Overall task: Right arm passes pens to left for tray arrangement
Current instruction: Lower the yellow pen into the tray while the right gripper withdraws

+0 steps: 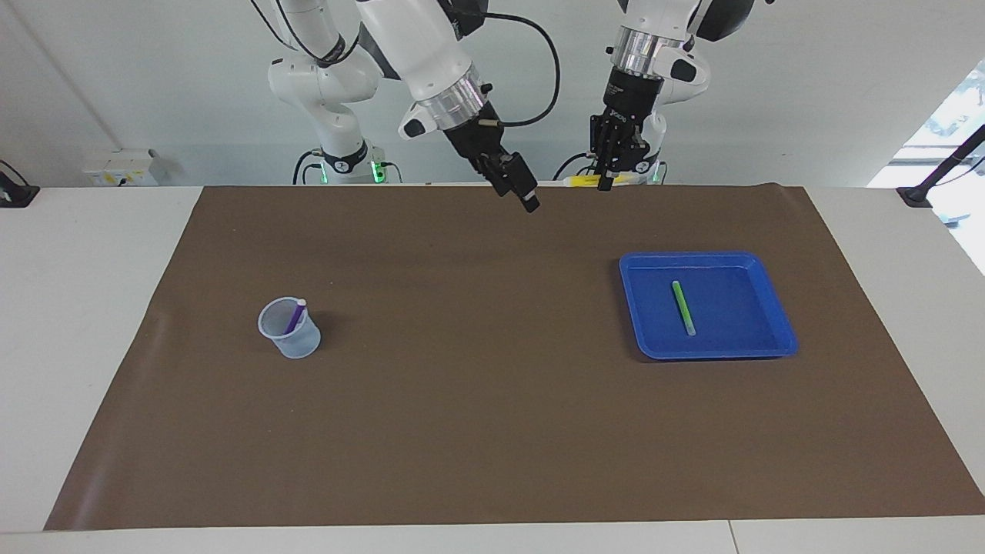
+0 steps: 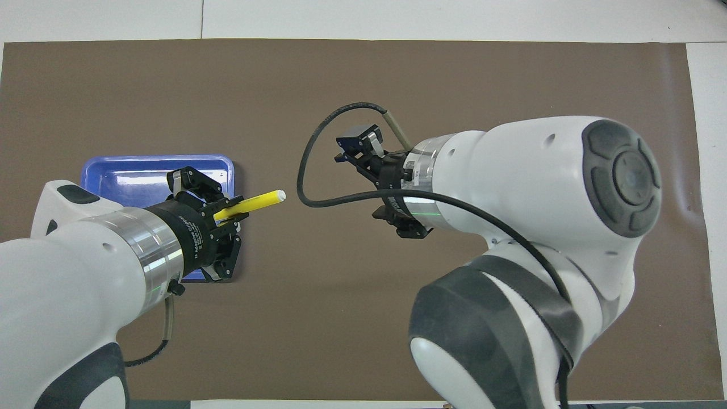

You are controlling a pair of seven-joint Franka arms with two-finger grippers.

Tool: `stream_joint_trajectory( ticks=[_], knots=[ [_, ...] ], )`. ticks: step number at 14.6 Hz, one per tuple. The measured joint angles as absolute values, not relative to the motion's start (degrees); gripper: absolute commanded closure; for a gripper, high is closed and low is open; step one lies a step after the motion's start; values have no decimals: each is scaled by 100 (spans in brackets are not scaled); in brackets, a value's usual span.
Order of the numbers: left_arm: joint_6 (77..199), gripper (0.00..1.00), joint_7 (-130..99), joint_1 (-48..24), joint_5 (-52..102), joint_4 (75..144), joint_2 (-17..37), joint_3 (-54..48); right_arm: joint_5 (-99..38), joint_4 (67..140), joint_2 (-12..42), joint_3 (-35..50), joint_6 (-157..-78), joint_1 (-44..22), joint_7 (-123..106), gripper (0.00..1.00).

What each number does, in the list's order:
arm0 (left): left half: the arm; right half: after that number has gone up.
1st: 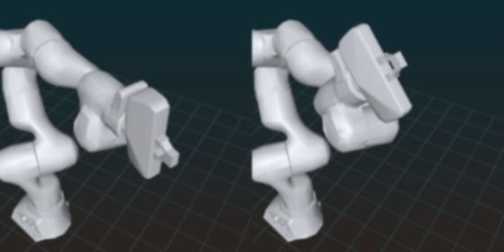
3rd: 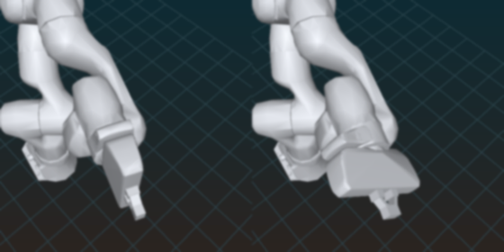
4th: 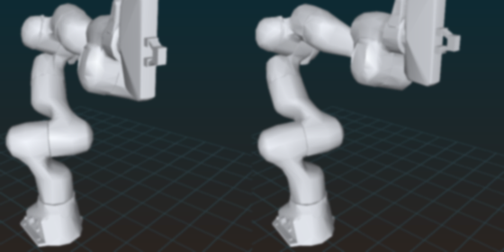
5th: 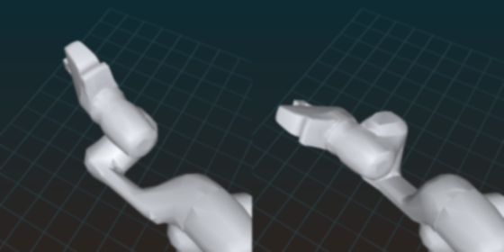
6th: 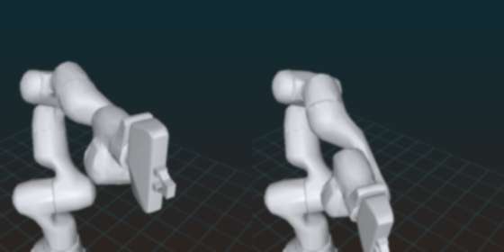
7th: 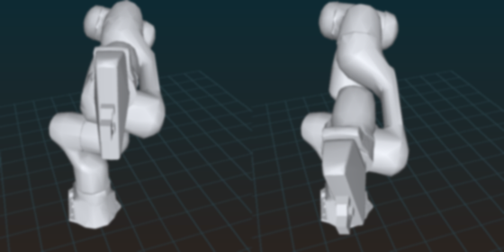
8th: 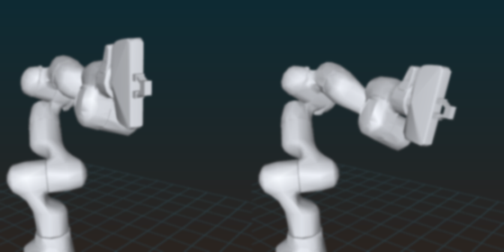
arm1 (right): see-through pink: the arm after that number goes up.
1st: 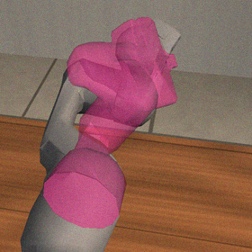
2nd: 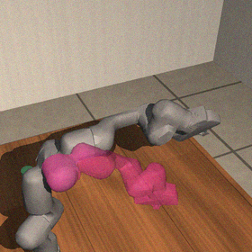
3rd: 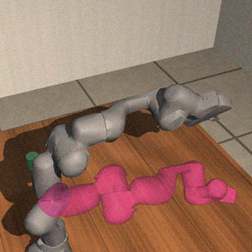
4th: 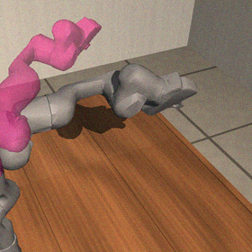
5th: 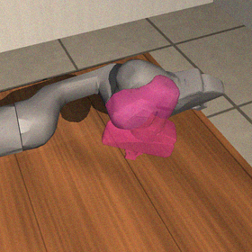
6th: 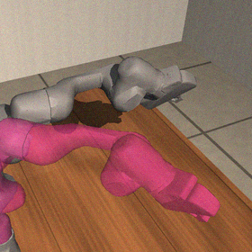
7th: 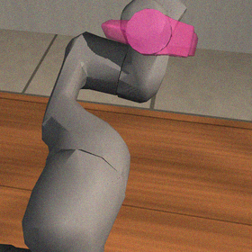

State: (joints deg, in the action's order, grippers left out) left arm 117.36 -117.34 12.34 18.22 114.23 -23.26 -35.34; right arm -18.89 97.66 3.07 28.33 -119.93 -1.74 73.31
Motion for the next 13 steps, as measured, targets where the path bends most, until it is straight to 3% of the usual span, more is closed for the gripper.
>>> stream_joint_trajectory(
  ticks=[5, 10, 13],
  knots=[
    [11527, 100, -9680, 1693, 2044, 11464, -2138, -3330, -1092, 10524, 96, 2107, -11582, -112, 4824, 0],
    [11198, 100, -6769, 1722, 2282, 11780, -1743, -2668, 512, 11213, 15, 1930, -11554, -113, 3335, 0],
    [11056, 100, -4663, 2134, 2291, 11990, -1489, -2517, 1510, 11510, 17, 1762, -11559, -108, 2566, 0]
  ],
)
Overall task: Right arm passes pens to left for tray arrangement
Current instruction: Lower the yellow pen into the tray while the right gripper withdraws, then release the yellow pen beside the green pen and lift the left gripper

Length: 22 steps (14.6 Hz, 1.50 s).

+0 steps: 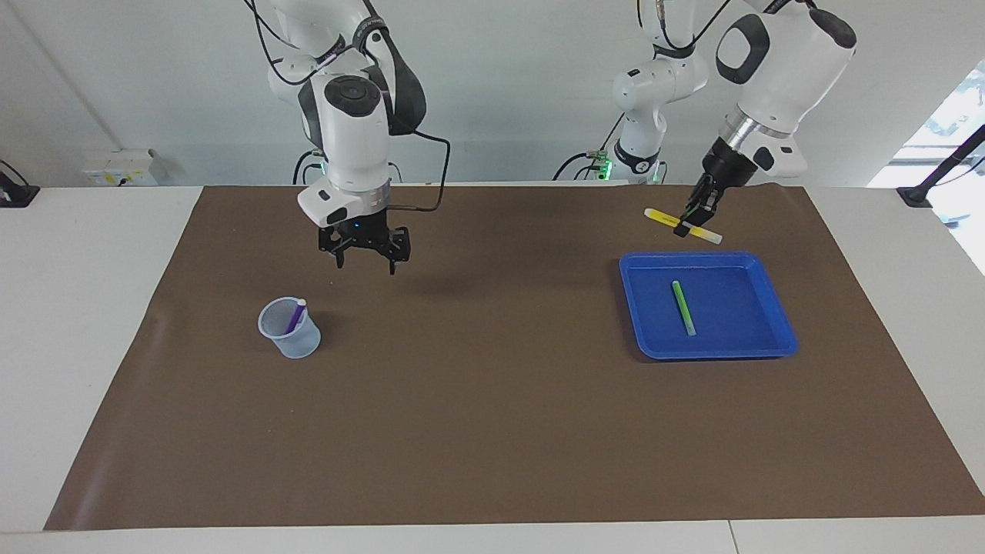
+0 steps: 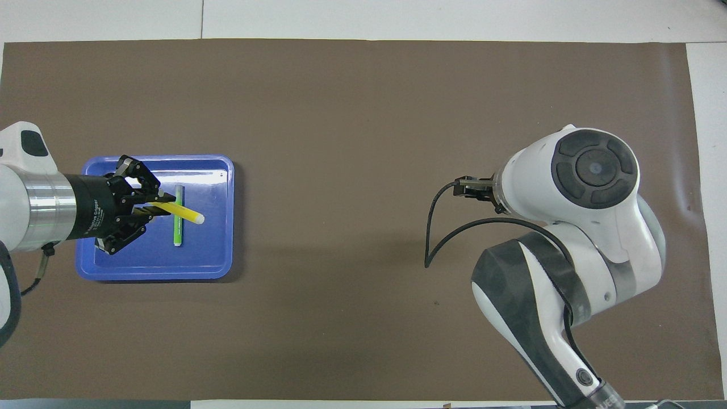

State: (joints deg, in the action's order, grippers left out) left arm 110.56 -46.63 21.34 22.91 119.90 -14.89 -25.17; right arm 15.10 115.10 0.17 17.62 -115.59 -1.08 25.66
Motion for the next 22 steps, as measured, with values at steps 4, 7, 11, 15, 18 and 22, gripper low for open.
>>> stream_joint_trajectory(
  ticks=[4, 7, 11, 15, 18, 22],
  knots=[
    [11047, 100, -2195, 2598, 1972, 12199, -1040, -2499, 2689, 11990, 23, 1595, -11955, -62, 2125, 0],
    [11427, 100, -1312, 2623, 1078, 12207, -409, -2508, 3116, 12323, 26, 1390, -12400, -36, 1939, 2],
    [12111, 100, -584, 2593, 173, 12202, 459, -2524, 3186, 12555, 24, 1051, -12878, -31, 1552, 8],
    [12608, 100, -397, 2596, -268, 12203, 975, -2522, 3188, 12701, 17, 881, -13151, -31, 1395, 20],
    [12748, 100, -373, 2599, -416, 12202, 1181, -2521, 3188, 12740, 4, 828, -13319, -31, 1367, 27],
    [12750, 0, -357, 2622, -433, 12202, 1198, -2518, 3188, 12803, 3, 761, -13409, -30, 1323, 34]
  ],
)
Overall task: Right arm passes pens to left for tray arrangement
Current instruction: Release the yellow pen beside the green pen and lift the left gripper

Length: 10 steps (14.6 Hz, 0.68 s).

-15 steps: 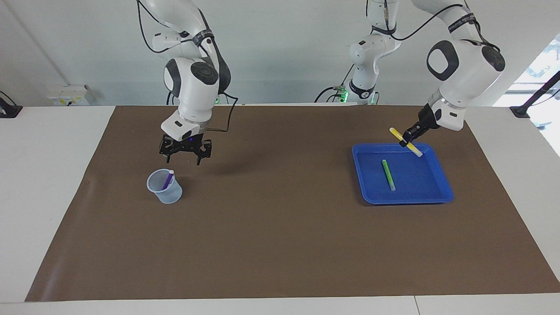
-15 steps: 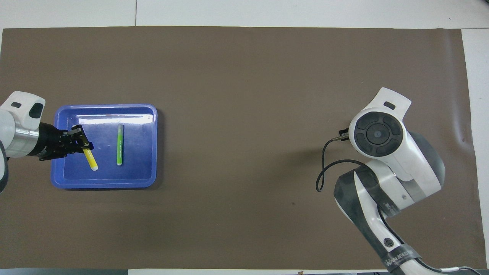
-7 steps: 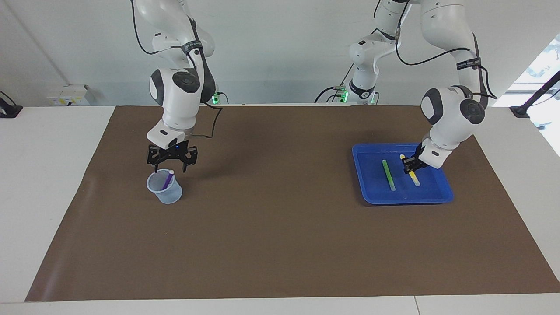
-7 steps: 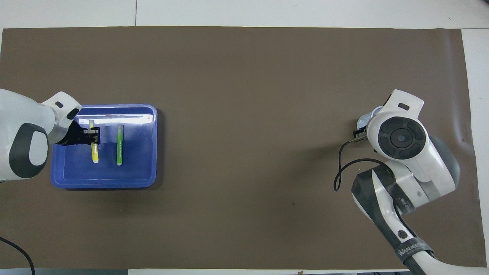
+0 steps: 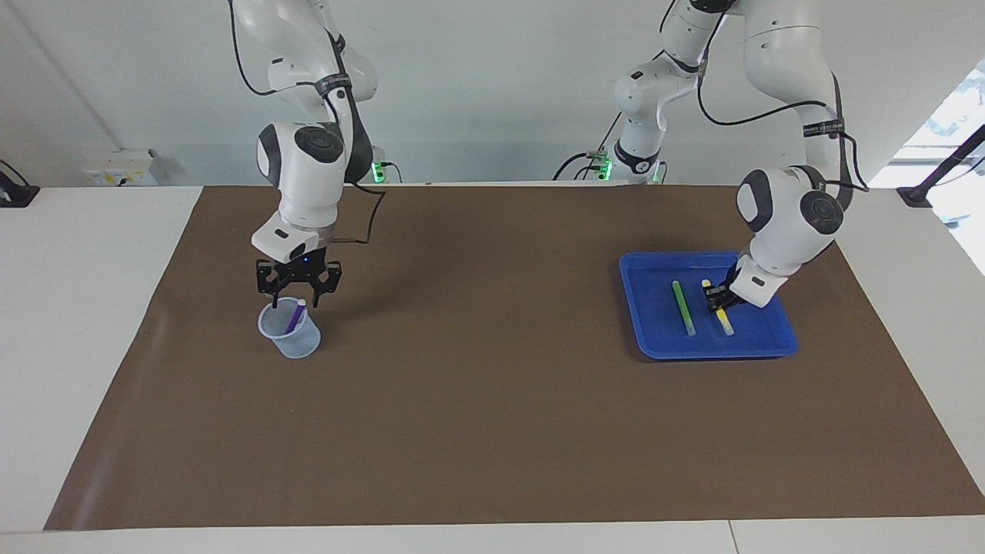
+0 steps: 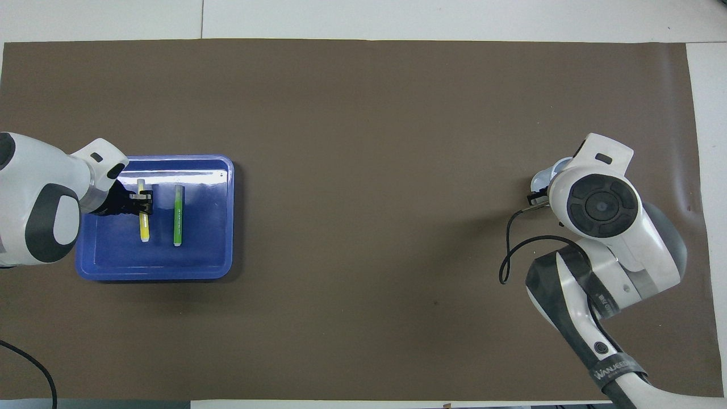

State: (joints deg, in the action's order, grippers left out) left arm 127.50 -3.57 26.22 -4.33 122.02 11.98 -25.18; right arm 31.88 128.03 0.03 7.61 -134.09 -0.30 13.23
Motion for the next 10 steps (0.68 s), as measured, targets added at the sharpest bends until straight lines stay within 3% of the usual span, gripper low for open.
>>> stream_joint_trajectory(
  ticks=[3, 5, 9, 10],
  knots=[
    [12750, 0, -325, 2669, -435, 12202, 1198, -2513, 3320, 12850, 9, 761, -13491, -31, 1320, 40],
    [12750, 0, -324, 2670, -435, 12202, 1198, -2513, 3380, 12854, 9, 761, -13506, -31, 1320, 55],
    [12746, 0, -323, 2670, -435, 12196, 1198, -2513, 3384, 12854, 9, 761, -13512, -31, 1320, 100],
    [12736, 0, -323, 2670, -435, 12183, 1198, -2513, 3391, 12852, 7, 760, -13513, -31, 1320, 100]
  ],
)
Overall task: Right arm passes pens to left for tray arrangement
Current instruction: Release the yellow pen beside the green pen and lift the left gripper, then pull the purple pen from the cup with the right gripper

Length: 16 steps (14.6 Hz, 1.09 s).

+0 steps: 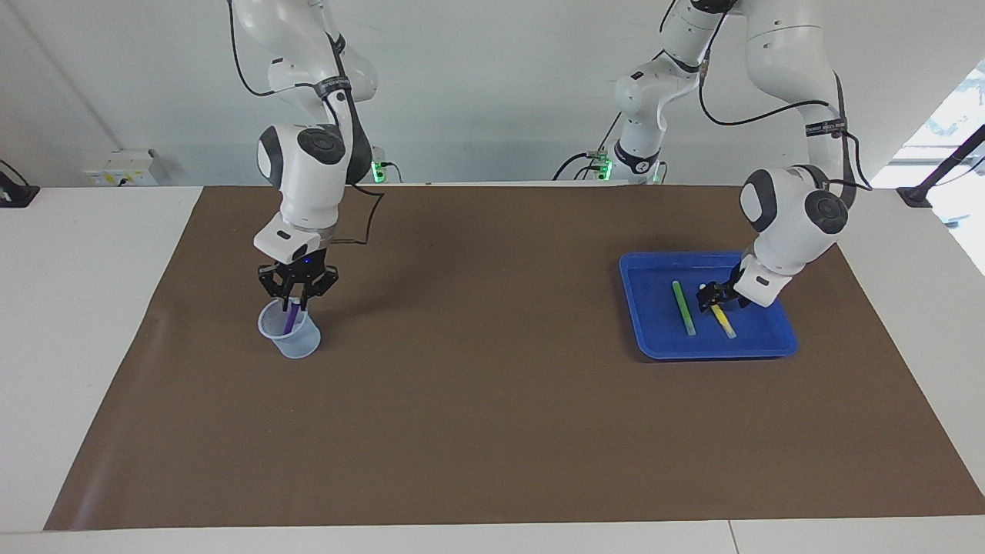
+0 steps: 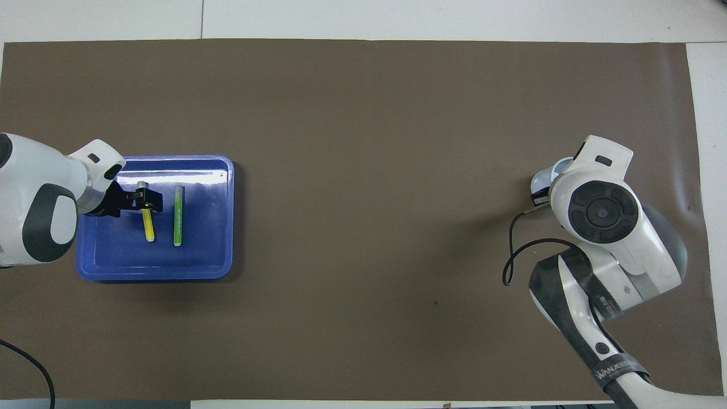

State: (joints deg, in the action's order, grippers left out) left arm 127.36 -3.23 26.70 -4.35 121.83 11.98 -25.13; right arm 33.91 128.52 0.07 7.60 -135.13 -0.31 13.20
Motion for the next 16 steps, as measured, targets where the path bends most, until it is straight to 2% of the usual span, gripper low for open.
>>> stream_joint_trajectory(
  ticks=[3, 7, 12, 16],
  knots=[
    [12373, 0, -323, 2669, -435, 11963, 1194, -2517, 3396, 12845, 4, 760, -13515, -31, 1320, 100],
    [11243, 0, -324, 2605, -431, 11261, 1021, -2588, 3397, 12743, 3, 759, -13503, -31, 1319, 100],
    [9856, 0, -479, 2514, 323, 10670, 382, -2623, 3310, 12327, -268, 764, -12926, -34, 940, 100],
    [9294, 0, -1220, 2511, 1140, 10512, -265, -2623, 1960, 11928, -770, 767, -12047, -36, 422, 100]
  ],
)
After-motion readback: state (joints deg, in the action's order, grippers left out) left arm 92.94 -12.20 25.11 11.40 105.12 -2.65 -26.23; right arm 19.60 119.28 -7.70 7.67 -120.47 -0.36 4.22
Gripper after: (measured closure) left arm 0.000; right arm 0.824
